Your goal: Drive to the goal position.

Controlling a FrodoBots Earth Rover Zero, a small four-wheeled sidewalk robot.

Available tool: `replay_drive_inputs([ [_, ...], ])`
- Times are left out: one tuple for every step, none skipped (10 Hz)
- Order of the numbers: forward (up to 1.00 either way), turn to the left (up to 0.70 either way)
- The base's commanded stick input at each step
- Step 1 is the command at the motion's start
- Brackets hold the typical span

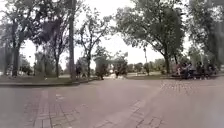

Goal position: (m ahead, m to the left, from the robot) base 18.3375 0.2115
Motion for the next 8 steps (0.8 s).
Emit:
replay_drive_inputs([
  [1.0,0.01],
  [1.0,0.01],
  [1.0,0.01],
  [1.0,0.01],
  [1.0,0.01],
  [1.0,0.01],
  [1.0,0.01],
  [1.0,0.01],
])
